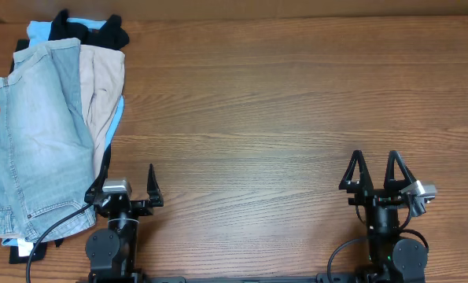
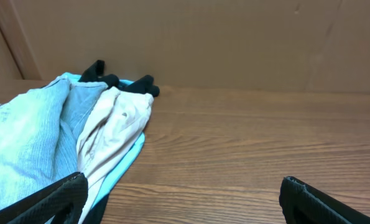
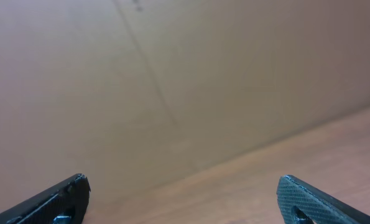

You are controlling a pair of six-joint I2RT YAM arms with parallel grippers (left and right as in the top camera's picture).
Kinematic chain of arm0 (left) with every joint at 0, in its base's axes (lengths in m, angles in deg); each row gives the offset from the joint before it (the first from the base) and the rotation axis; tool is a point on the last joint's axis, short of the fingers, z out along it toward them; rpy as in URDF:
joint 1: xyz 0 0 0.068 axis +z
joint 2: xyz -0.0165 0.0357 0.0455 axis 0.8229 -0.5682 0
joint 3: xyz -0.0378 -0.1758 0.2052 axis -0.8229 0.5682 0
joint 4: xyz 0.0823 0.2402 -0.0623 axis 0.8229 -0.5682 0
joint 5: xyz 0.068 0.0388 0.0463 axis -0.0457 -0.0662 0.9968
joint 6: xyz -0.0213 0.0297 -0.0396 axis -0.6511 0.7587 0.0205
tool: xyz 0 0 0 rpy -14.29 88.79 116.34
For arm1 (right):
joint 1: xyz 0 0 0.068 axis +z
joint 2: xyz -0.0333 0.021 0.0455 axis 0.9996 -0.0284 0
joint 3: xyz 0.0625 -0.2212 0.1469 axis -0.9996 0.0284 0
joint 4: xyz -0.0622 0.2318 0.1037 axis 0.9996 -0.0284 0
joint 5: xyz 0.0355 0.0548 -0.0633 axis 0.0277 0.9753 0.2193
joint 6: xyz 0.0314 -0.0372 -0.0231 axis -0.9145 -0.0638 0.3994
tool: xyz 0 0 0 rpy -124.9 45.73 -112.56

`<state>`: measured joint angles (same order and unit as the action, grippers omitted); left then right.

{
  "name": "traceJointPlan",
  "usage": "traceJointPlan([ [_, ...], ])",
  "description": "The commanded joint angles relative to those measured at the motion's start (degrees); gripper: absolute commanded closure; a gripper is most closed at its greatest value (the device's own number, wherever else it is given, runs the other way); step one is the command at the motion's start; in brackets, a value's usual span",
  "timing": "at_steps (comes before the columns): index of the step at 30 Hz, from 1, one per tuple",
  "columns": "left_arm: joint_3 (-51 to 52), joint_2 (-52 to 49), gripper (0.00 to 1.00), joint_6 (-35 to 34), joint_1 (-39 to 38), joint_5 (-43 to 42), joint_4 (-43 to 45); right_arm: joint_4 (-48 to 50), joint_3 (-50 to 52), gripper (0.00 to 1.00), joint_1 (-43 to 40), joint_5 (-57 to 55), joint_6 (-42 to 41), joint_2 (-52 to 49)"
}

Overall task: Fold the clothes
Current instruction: 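Move the left gripper over the denim shorts on the pile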

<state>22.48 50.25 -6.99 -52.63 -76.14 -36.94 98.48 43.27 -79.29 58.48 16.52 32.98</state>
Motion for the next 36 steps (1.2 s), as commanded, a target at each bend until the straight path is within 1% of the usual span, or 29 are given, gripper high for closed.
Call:
traceJointPlan([
  [1,-0.7,0.5,0.00,0.7,0.2,-4.1,0.5,1.8,0.2,0.00,0.2,8.2,0.5,0.7],
  [4,-4.2,0.5,0.00,0.2,0.2,-7.4,-0.6,0.2,-2.6,0.00,0.2,10.1,4.2,0.7],
  [8,-12.3,0.3,0.00,-1.1,0.2,-7.7,-4.2,-2.2,-8.9,0.00,0.2,10.0,9.8,-0.8],
  [10,-17.2,-0.5,0.00,-1.1,0.2,-7.6,-5.9,-4.8,-14.0,0.00,0.2,10.0,12.8,-3.2],
  [12,-23.2,-2.8,0.00,-1.0,0.2,-7.4,-8.3,-7.3,-20.2,0.00,0.2,9.8,15.4,-7.4],
  [15,-30.9,-7.8,0.00,-1.0,0.2,-7.0,-11.2,-9.5,-29.1,0.00,0.2,9.8,16.8,-14.5],
  [16,-35.2,-11.1,0.00,-1.0,0.2,-6.8,-13.3,-10.7,-34.7,0.00,0.2,9.9,17.0,-19.4],
  [20,-48.5,-22.6,0.00,-1.0,0.2,-6.4,-20.2,-15.4,-50.6,0.00,0.2,9.9,17.0,-33.2],
  [24,-62.3,-34.7,0.00,0.4,0.2,-6.0,-29.1,-26.6,-68.6,0.00,0.2,9.9,17.0,-48.1],
  [25,-68.3,-40.2,0.00,1.6,0.2,-4.8,-34.8,-34.7,-77.4,0.00,0.2,10.1,17.0,-55.4],
  [28,-76.3,-48.9,0.00,1.6,0.2,-1.6,-44.4,-48.9,-89.7,0.00,0.2,10.7,16.9,-65.9],
  [31,-79.8,-55.0,0.00,1.6,0.2,-1.4,-49.4,-56.8,-95.9,0.00,0.2,11.2,16.6,-73.0],
  [36,-80.0,-63.4,0.00,2.3,0.3,-1.1,-52.3,-62.9,-96.5,0.00,0.2,17.0,15.0,-80.3],
])
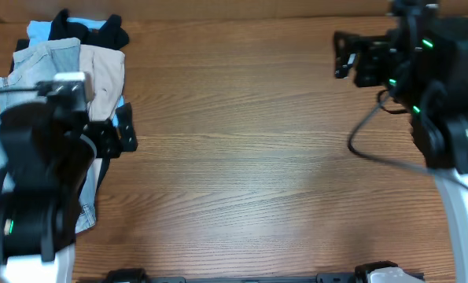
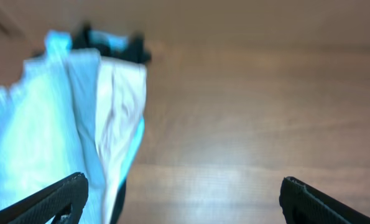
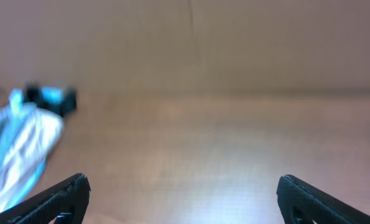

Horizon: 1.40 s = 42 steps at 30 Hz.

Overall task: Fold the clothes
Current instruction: 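Move the left gripper over the denim shorts on the pile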

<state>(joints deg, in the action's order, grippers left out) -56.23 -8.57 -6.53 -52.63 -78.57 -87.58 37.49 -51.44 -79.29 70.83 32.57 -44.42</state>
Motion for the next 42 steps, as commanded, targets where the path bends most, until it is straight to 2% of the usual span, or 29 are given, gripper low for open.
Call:
traceJointPlan([
  [1,-1.2,-6.0,0.00,2.1,0.3,1.5,-2.3,-2.8,-1.7,0.00,0.2,5.7,-1.0,-3.9],
  [4,-1.2,-9.8,0.00,2.2,1.0,4.6,-5.3,-5.4,-1.7,0.00,0.2,7.8,-1.0,-6.5],
  [8,-1.2,-13.2,0.00,1.9,5.8,5.5,-8.5,-7.9,-1.7,0.00,0.2,8.7,-1.0,-8.8],
  [18,-1.2,-18.6,0.00,2.4,30.9,3.7,-9.0,-9.4,-1.7,0.00,0.2,8.7,-1.0,-12.9],
  [25,-1.2,-26.0,0.00,-0.9,45.5,2.8,-2.4,-10.3,-1.7,0.00,0.2,8.6,-0.8,-13.8],
  [29,-1.2,-31.6,0.00,5.1,48.7,0.1,3.0,-10.5,-1.7,0.00,0.2,8.6,-0.8,-13.9],
  [33,-1.2,-38.3,0.03,13.7,48.7,-2.8,5.7,-10.6,-1.7,0.00,0.2,8.6,-0.8,-13.9],
  [35,-1.2,-41.3,0.06,15.9,48.6,-3.6,6.1,-10.6,-1.7,0.00,0.2,8.6,-0.8,-14.1],
  [37,-1.2,-43.8,0.12,16.6,48.6,-3.5,6.6,-10.7,-1.7,0.00,0.2,8.6,-0.8,-14.2],
  [42,-1.2,-48.1,0.17,16.5,49.1,-3.6,7.5,-10.9,-1.7,0.00,0.2,8.6,-0.8,-14.2],
])
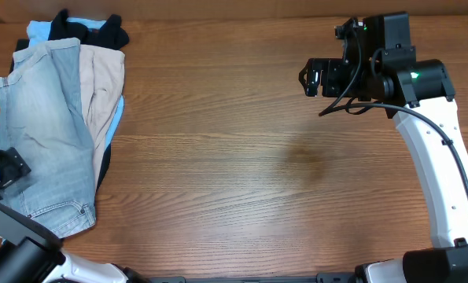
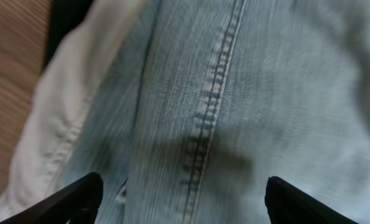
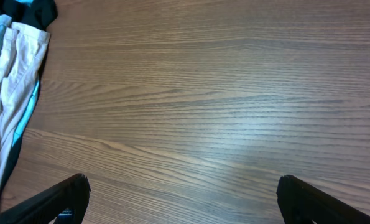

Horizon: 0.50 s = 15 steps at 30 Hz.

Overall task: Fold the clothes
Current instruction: 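Move the left gripper over the denim shorts on the pile, then grasp the denim shorts with the left gripper and drag them right onto the table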

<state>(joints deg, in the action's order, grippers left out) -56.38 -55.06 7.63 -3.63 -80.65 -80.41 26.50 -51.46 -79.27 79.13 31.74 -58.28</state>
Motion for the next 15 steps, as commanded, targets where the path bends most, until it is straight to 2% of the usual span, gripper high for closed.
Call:
traceJointPlan([
  [1,-1.1,-2.1,0.18,2.4,0.2,-1.5,0.5,0.1,-1.7,0.00,0.2,0.3,0.0,-0.3],
  [7,-1.1,-2.5,0.36,-0.4,0.0,-3.2,2.0,0.1,-1.7,0.00,0.2,0.3,0.0,-0.4],
  [9,-1.1,-2.5,0.49,-0.5,0.0,-6.3,2.3,0.0,-1.7,0.00,0.2,0.3,0.0,-0.3],
  [13,-1.1,-2.5,0.92,-1.9,0.0,-10.6,2.3,0.0,-1.7,0.00,0.2,0.3,0.0,-0.3],
  [14,-1.1,-2.5,0.96,-2.6,0.0,-11.3,2.3,0.0,-1.7,0.00,0.2,0.3,0.0,-0.3],
  [15,-1.1,-2.5,0.96,-3.1,-0.1,-12.2,2.1,0.0,-1.7,0.00,0.2,0.3,0.0,-0.3],
])
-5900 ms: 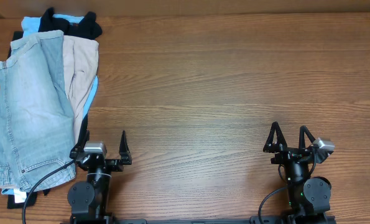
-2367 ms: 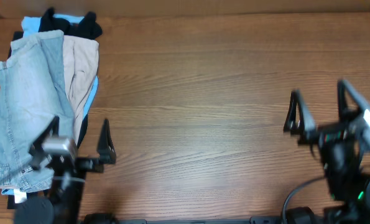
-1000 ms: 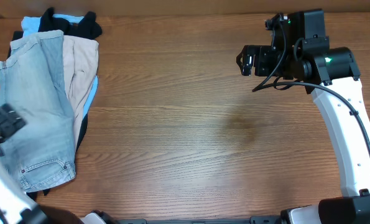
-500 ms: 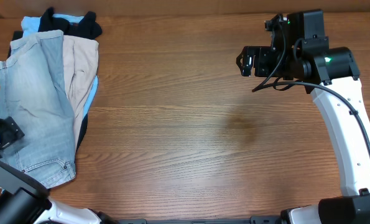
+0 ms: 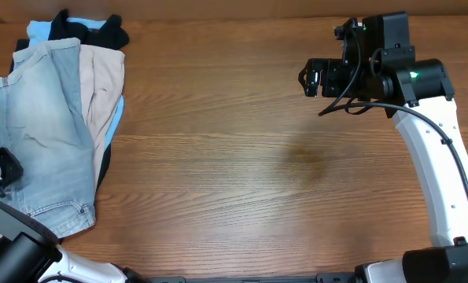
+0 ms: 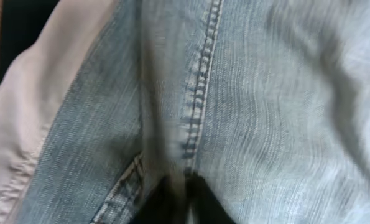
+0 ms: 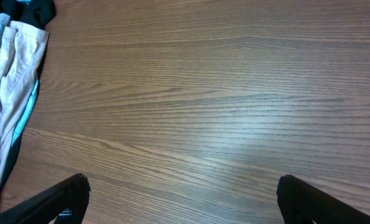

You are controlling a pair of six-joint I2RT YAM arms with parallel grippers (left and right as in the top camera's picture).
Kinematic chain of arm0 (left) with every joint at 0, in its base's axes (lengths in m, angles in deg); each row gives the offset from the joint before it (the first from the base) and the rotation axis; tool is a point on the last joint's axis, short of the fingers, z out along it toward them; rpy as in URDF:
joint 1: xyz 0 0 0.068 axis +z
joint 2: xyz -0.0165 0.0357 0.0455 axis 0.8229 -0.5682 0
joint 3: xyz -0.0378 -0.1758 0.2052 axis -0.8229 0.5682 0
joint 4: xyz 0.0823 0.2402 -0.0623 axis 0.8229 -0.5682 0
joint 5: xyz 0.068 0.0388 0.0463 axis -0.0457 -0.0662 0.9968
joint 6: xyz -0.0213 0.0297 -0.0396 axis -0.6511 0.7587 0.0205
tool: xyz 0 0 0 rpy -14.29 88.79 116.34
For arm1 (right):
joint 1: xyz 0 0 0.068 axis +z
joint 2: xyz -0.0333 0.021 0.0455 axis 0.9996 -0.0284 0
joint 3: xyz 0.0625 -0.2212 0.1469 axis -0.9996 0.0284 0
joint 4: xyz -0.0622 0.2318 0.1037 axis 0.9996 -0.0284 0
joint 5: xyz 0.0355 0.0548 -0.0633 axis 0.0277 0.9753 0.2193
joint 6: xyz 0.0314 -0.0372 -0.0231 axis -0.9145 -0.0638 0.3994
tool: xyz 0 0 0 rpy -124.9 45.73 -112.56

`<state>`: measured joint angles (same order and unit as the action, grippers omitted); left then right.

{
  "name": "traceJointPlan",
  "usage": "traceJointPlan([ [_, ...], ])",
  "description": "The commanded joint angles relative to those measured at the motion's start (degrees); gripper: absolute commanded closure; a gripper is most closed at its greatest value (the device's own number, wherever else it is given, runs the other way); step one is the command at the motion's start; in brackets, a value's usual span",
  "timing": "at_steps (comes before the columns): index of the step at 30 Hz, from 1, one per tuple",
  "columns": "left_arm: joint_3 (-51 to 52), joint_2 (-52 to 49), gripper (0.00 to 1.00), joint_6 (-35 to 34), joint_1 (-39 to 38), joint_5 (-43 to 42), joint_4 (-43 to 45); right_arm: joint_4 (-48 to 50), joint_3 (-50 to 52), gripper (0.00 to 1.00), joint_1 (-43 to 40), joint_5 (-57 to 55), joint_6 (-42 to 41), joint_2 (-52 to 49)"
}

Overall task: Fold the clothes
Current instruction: 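Grasp the denim shorts with the left gripper and drag them right onto the table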

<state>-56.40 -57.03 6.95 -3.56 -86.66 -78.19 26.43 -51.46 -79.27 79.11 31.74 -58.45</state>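
A pile of clothes lies at the table's far left. On top is a light blue denim garment (image 5: 45, 126), beside it a beige one (image 5: 104, 86), with cyan (image 5: 118, 118) and black (image 5: 84, 30) pieces under them. My left gripper sits at the pile's left edge. In the left wrist view its dark fingers (image 6: 166, 202) are pressed together on a pinch of the denim (image 6: 265, 112) beside a seam. My right gripper (image 5: 311, 79) hangs open high over the far right of the table (image 7: 222, 112), nothing between its fingertips (image 7: 66, 199).
The wooden table (image 5: 281, 181) stretches from the pile to the right arm. In the right wrist view the beige garment (image 7: 13, 81) and a black piece (image 7: 32, 9) show at the far left. A brown wall runs along the back edge.
My left gripper's fingers stood wide apart over the denim; now they are shut on a fold of it. The right arm has not moved.
Both grippers were parked open at the near edge. Then the left arm was up beside the pile and the right arm was raised at the far right. Later the left gripper was open low on the denim, and now it pinches it.
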Motion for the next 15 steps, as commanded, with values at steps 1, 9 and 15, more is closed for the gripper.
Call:
traceJointPlan([
  [1,-1.1,-0.5,0.96,-2.6,-0.2,-7.9,-0.4,0.1,-1.7,0.00,0.2,0.2,0.0,-0.2],
  [9,-4.8,3.0,0.96,6.0,-4.9,-36.5,-6.7,-0.5,-1.8,0.05,-2.3,-2.9,-5.6,0.4],
  [15,-7.1,9.4,0.96,5.2,-16.9,-44.0,-9.5,-2.3,-1.8,0.02,-8.6,-2.4,-11.6,3.0],
])
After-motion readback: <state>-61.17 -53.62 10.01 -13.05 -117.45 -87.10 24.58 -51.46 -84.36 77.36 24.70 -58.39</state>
